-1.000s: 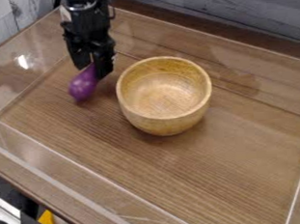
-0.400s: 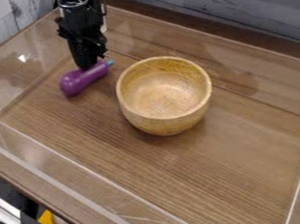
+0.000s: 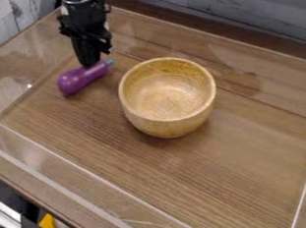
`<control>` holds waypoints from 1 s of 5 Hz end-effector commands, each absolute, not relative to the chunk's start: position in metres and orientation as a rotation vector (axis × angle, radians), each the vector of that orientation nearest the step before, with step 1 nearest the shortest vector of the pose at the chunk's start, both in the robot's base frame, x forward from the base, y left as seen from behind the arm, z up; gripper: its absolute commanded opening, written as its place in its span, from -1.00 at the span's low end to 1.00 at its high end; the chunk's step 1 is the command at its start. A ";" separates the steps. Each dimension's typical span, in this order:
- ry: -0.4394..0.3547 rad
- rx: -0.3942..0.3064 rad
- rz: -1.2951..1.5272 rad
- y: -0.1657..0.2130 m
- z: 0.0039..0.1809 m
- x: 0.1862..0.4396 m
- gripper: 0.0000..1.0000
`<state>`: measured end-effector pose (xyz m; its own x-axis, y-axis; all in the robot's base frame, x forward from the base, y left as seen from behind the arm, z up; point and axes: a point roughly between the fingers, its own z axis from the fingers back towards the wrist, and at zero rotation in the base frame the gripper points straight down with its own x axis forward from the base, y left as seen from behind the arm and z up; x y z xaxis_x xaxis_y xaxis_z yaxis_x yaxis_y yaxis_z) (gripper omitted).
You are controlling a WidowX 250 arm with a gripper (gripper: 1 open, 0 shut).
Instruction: Remove the purple eggplant from inside the brown bowl and put it on the table
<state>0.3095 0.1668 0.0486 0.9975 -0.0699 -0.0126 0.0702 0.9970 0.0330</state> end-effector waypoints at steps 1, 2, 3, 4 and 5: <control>-0.026 0.062 -0.045 0.168 0.064 0.317 -1.00; -0.025 0.064 -0.017 0.167 0.065 0.316 -1.00; -0.022 0.066 0.029 0.170 0.063 0.328 -1.00; -0.019 0.066 0.074 0.173 0.060 0.339 -1.00; -0.017 0.063 0.087 0.165 0.057 0.340 -1.00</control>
